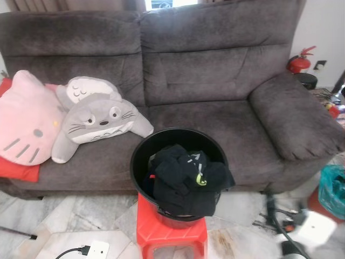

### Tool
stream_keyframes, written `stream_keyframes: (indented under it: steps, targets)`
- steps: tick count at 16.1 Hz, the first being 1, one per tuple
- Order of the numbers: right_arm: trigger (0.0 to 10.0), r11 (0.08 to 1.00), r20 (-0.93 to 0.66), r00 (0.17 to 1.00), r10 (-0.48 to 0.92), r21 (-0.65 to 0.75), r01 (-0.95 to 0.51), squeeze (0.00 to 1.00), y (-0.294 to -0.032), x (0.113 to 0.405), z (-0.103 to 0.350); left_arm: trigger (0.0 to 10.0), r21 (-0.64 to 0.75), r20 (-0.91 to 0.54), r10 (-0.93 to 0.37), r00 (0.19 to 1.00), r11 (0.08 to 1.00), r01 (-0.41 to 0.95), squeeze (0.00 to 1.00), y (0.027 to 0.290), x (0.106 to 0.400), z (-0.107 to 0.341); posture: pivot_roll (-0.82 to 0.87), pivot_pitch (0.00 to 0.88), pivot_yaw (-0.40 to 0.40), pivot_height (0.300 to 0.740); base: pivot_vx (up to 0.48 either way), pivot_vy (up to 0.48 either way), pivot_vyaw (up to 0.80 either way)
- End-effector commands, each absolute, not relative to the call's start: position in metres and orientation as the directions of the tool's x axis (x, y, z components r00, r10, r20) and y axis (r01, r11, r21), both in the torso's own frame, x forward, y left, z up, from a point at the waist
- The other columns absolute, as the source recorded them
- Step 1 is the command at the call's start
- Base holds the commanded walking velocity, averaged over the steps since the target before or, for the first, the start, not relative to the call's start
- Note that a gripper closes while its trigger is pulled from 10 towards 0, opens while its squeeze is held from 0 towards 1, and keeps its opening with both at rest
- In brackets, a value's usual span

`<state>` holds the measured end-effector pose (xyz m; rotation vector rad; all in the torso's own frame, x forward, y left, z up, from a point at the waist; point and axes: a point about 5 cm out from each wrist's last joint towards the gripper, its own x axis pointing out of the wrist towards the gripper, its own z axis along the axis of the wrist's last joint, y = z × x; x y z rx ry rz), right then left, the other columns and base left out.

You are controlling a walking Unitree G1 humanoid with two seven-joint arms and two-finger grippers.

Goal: Hang hanger

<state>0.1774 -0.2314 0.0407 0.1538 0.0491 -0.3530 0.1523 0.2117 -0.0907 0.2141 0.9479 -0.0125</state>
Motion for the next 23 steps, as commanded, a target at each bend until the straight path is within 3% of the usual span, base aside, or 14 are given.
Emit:
stream_keyframes:
  steps: [1, 2, 4, 6, 7, 10, 16, 23]
  targets:
    - [10.0, 0.936, -0.016, 0.939, -0.345, 0.066, 0.345, 0.00, -0.230, 0.182, 0.055, 10.0, 0.180, -0.819, 0.080, 0.568, 0.976, 0.123, 0.00, 0.213, 0.148, -0.092, -0.22, 0.000, 0.069, 0.740, 0.000, 0.000, 0.00]
    - [10.0, 0.951, 0.023, 0.950, -0.310, 0.000, 0.310, 0.00, -0.228, 0.189, 0.064, 10.0, 0.180, -0.819, 0.080, 0.569, 0.976, 0.123, 0.00, 0.213, 0.148, -0.092, -0.22, 0.000, 0.069, 0.740, 0.000, 0.000, 0.00]
    - [10.0, 0.976, 0.089, 0.996, -0.014, -0.215, 0.033, 0.00, -0.202, 0.213, 0.086, 10.0, 0.181, -0.817, 0.081, 0.570, 0.976, 0.121, 0.00, 0.213, 0.149, -0.092, -0.22, 0.000, 0.069, 0.740, 0.000, 0.000, 0.00]
    - [10.0, 0.948, 0.079, 0.991, 0.113, -0.308, -0.083, 0.00, -0.194, 0.225, 0.095, 10.0, 0.181, -0.817, 0.081, 0.571, 0.976, 0.120, 0.00, 0.213, 0.150, -0.092, -0.22, 0.000, 0.069, 0.740, 0.000, 0.000, 0.00]
    - [10.0, 0.877, 0.051, 0.967, 0.251, -0.434, -0.206, 0.00, -0.187, 0.235, 0.106, 10.0, 0.178, -0.817, 0.078, 0.572, 0.977, 0.121, 0.00, 0.212, 0.150, -0.092, -0.22, 0.000, 0.070, 0.740, 0.000, 0.000, 0.00]
    - [10.0, 0.715, -0.092, 0.880, 0.466, -0.547, -0.436, 0.00, -0.172, 0.231, 0.114, 10.0, 0.170, -0.815, 0.067, 0.576, 0.977, 0.126, 0.00, 0.209, 0.152, -0.091, -0.22, 0.000, 0.070, 0.740, 0.000, 0.000, 0.00]
    - [10.0, 0.438, -0.375, 0.784, 0.495, -0.672, -0.598, 0.00, -0.179, 0.218, 0.112, 10.0, 0.169, -0.818, 0.058, 0.573, 0.975, 0.142, 0.00, 0.211, 0.151, -0.091, -0.23, 0.000, 0.083, 0.740, 0.000, 0.000, 0.00]
    - [10.0, 0.383, -0.507, 0.763, 0.401, -0.664, -0.643, 0.00, -0.187, 0.219, 0.099, 10.0, 0.163, -0.825, 0.057, 0.562, 0.977, 0.141, 0.00, 0.212, 0.147, -0.093, -0.22, 0.000, 0.077, 0.740, 0.000, 0.000, 0.00]
